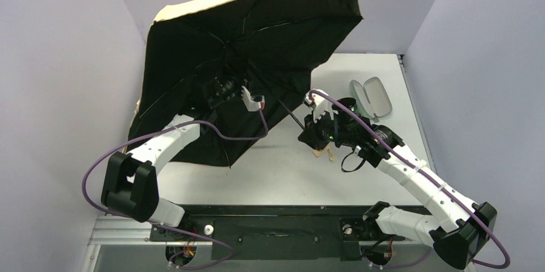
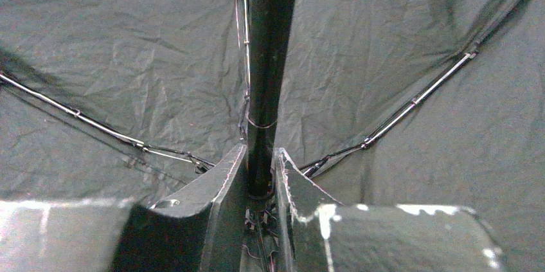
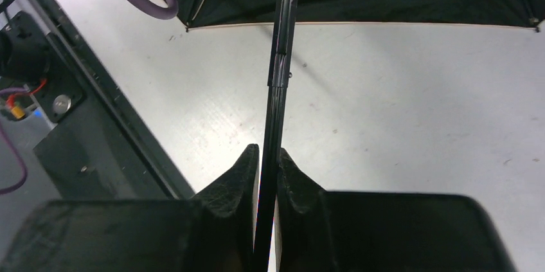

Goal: Open the umbrella

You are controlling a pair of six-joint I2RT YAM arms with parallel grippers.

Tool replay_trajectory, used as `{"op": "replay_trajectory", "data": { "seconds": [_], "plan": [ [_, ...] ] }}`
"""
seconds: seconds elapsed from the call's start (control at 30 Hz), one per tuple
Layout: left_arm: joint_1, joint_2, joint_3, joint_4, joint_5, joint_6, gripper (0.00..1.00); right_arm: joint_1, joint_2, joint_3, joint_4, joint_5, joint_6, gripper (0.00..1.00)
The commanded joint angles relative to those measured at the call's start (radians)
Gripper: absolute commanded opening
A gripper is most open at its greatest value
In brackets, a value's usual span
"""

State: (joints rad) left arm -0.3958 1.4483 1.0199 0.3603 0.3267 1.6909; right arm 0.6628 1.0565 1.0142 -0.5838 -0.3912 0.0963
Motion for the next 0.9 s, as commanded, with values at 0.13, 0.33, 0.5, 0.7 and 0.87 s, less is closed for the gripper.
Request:
{"op": "replay_trajectory", "data": {
  "seconds": [0.13,0.33,0.5,0.7,0.87],
  "plan": [
    [0.245,0.138,0.223,0.164,-0.419,-0.043,0.1,0.03,-0.104,-0.017,-0.186,-0.106,-0.177,0.0],
    [0.288,0.193,0.297,0.176,-0.457,-0.032,0.06,0.037,-0.109,-0.02,-0.229,-0.096,-0.221,0.0],
    [0.319,0.226,0.341,0.177,-0.477,-0.017,0.05,0.041,-0.107,-0.016,-0.262,-0.091,-0.245,0.0],
    [0.352,0.286,0.401,0.169,-0.53,-0.003,0.06,0.054,-0.109,-0.015,-0.319,-0.071,-0.287,0.0],
    [0.374,0.327,0.457,0.166,-0.582,0.004,0.07,0.067,-0.112,-0.018,-0.367,-0.062,-0.315,0.0]
  ]
}}
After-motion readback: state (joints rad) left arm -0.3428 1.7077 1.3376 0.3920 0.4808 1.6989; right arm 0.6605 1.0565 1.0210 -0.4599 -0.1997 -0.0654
